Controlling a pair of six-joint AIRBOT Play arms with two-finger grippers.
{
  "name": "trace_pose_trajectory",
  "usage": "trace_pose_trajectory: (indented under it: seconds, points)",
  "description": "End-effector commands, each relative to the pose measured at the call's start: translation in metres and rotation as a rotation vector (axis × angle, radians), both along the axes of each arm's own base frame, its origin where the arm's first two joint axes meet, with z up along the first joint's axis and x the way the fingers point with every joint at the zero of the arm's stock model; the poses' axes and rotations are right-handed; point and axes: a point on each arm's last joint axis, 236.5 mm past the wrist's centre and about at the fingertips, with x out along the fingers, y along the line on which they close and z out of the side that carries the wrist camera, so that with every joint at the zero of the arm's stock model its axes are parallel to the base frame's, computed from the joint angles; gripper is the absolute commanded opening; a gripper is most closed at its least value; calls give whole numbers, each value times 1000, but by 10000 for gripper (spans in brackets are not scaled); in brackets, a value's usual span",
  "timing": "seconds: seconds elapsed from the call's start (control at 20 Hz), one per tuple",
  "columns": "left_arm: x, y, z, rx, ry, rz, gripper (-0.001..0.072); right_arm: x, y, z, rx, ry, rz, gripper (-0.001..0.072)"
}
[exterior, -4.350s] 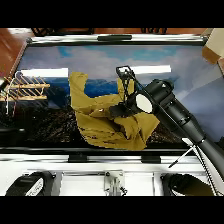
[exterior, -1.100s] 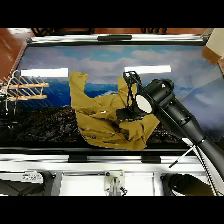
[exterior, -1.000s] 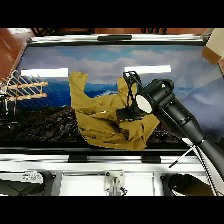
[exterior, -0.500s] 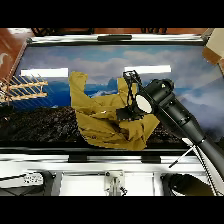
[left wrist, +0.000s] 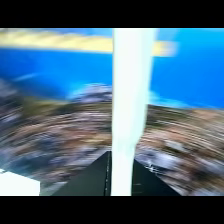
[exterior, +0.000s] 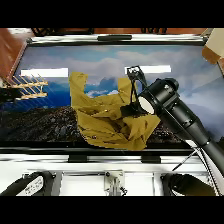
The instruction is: Fold the shirts.
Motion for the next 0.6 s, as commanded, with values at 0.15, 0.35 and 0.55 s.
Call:
trace_pose_trajectory:
  seconds: [0.15, 0.35, 0.55]
  points:
    - [-111, -139, 15, 155, 242, -580, 42, 22, -30, 14, -98, -100, -26, 59]
    - [-178, -175, -8, 224, 410, -823, 41, 31, -53, 12, -92, -79, -83, 58]
    - [-235, -169, -35, 318, 584, -887, 41, 27, -61, 8, -46, -18, -75, 58]
